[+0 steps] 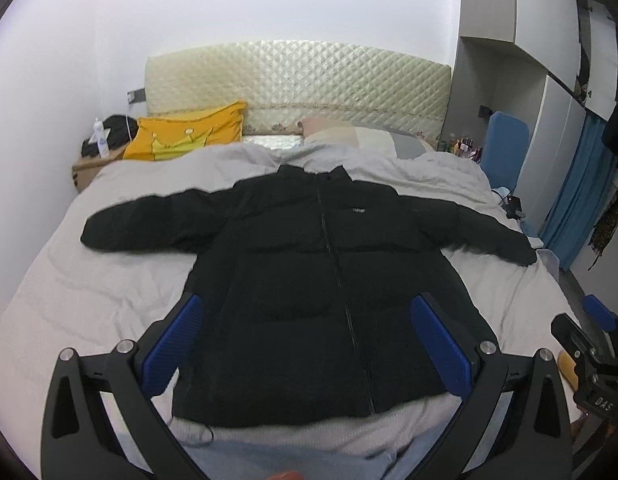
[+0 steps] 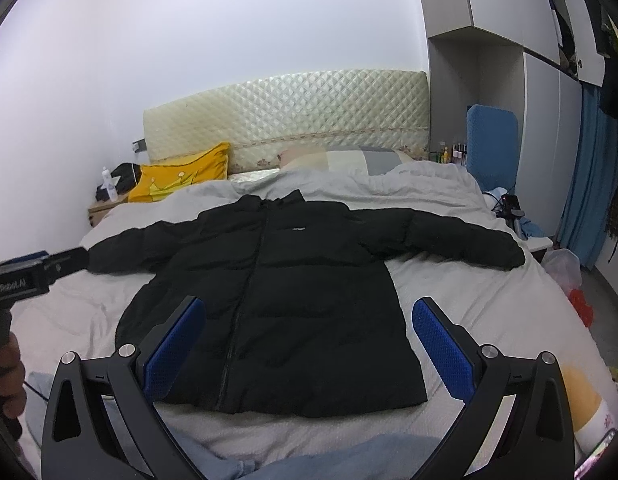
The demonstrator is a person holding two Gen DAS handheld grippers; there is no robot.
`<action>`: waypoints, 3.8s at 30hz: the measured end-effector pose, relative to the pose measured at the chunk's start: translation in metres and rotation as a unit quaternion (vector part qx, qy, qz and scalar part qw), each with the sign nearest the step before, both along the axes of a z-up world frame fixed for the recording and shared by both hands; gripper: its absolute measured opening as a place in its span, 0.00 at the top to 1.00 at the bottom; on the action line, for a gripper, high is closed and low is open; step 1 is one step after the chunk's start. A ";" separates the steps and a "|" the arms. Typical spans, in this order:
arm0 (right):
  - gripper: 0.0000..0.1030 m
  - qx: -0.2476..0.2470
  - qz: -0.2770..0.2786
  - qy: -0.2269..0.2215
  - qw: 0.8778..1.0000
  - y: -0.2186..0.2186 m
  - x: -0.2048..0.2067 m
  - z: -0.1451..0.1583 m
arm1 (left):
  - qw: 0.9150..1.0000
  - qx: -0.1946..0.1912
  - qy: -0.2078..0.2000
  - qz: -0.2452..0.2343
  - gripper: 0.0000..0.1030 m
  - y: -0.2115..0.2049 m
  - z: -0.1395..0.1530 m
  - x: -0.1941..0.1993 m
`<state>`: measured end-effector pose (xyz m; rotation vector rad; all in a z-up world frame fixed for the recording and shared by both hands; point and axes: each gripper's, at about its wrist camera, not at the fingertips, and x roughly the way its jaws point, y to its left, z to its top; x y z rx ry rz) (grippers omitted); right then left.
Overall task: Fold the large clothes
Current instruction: 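Reach the right tool to the jacket sleeve cuff and grasp it, then lift the sleeve with the right tool and fold it across the jacket body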
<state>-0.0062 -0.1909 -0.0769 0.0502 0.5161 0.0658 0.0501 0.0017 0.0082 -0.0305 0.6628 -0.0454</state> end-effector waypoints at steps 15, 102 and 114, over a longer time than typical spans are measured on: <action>0.00 0.014 -0.036 -0.040 0.998 -0.048 0.044 -0.001 | 1.000 0.009 -0.014 0.002 0.00 0.004 -0.027 0.059; 0.95 0.141 -0.172 -0.121 0.967 -0.272 0.329 0.073 | 0.996 0.041 -0.017 0.080 0.00 0.058 -0.085 0.168; 0.94 0.057 -0.043 -0.138 0.988 -0.063 0.327 0.120 | 0.997 0.003 -0.018 0.079 0.00 0.102 -0.095 0.145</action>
